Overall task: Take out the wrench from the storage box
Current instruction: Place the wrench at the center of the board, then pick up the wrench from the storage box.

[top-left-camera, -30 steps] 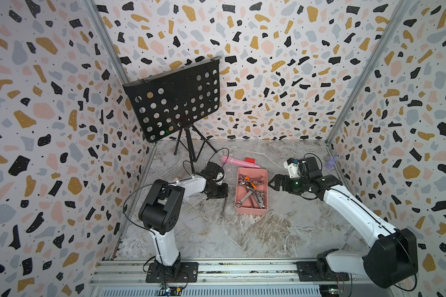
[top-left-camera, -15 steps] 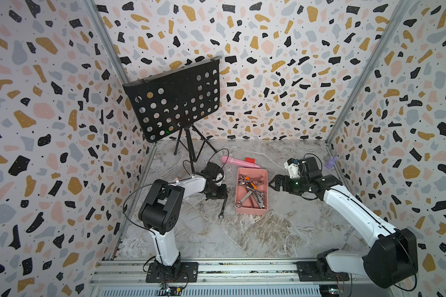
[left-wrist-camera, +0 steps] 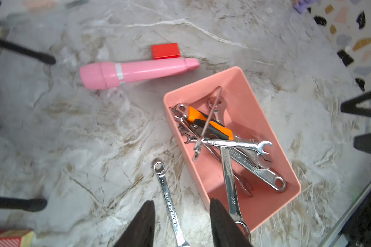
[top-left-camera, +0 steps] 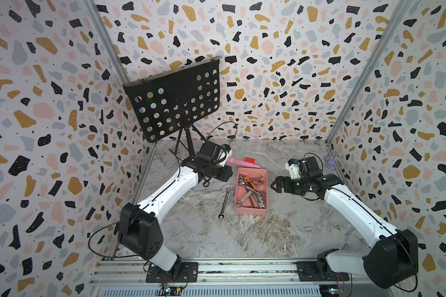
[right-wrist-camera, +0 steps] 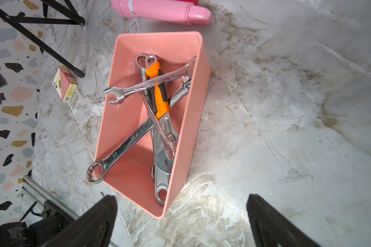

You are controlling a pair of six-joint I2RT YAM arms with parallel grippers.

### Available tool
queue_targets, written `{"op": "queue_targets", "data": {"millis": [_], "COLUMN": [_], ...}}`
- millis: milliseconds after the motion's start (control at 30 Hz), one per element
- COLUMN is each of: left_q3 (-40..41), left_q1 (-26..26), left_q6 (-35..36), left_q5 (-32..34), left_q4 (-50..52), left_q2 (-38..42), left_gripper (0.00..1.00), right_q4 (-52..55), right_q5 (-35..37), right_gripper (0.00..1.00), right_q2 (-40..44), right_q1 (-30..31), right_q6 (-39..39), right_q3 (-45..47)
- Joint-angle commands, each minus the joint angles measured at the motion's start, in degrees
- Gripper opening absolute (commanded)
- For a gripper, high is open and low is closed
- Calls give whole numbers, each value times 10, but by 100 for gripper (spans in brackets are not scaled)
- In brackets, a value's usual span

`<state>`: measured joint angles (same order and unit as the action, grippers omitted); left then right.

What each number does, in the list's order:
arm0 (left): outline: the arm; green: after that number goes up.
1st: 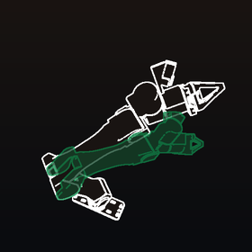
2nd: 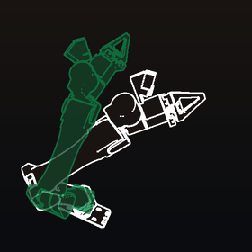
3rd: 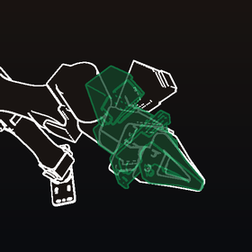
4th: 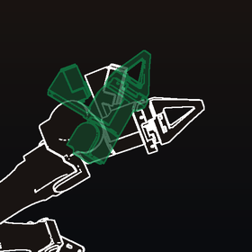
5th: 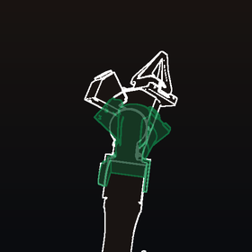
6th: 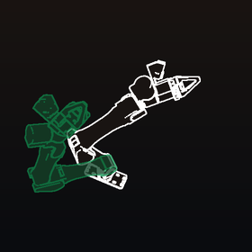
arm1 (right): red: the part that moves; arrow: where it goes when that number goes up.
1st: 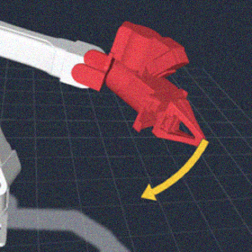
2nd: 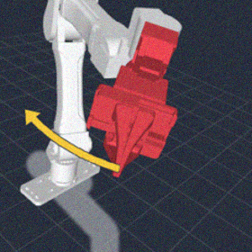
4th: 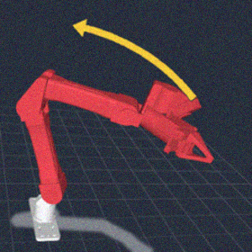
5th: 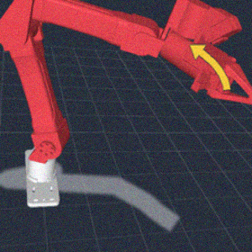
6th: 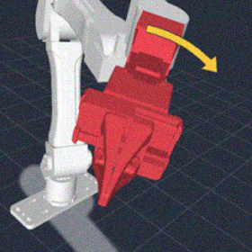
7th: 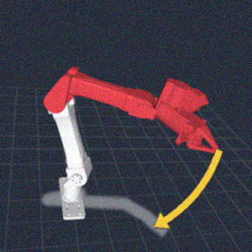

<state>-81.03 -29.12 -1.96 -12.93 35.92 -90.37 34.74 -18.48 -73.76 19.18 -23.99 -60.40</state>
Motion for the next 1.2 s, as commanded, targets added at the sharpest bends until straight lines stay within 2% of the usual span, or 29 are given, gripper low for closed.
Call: {"op": "queue_targets", "data": {"millis": [0, 267, 467, 633, 933, 1167], "left_q3": [-39, -128, -180, -229, -247, -249], "left_q1": [-29, -72, -84, -88, -93, -94], "left_q6": [76, 135, 140, 136, 127, 122], "left_q5": [-3, 2, 34, 36, 60, 59], "left_q4": [34, 55, 65, 90, 108, 115], "left_q2": [-45, -157, -226, -280, -323, -341], "left_gripper": [48, 48, 48, 47, 43, 36], "right_q4": [33, 54, 63, 67, 68, 67], "right_q5": [20, 24, 22, 20, 15, 12], "right_gripper": [100, 100, 100, 100, 100, 100], "right_q2": [24, 48, 55, 56, 54, 50], "right_q1": [-13, -46, -58, -62, -66, -66], "right_q6": [27, 47, 55, 60, 60, 59], "right_q3": [-23, -17, -12, -13, -8, -7]}}
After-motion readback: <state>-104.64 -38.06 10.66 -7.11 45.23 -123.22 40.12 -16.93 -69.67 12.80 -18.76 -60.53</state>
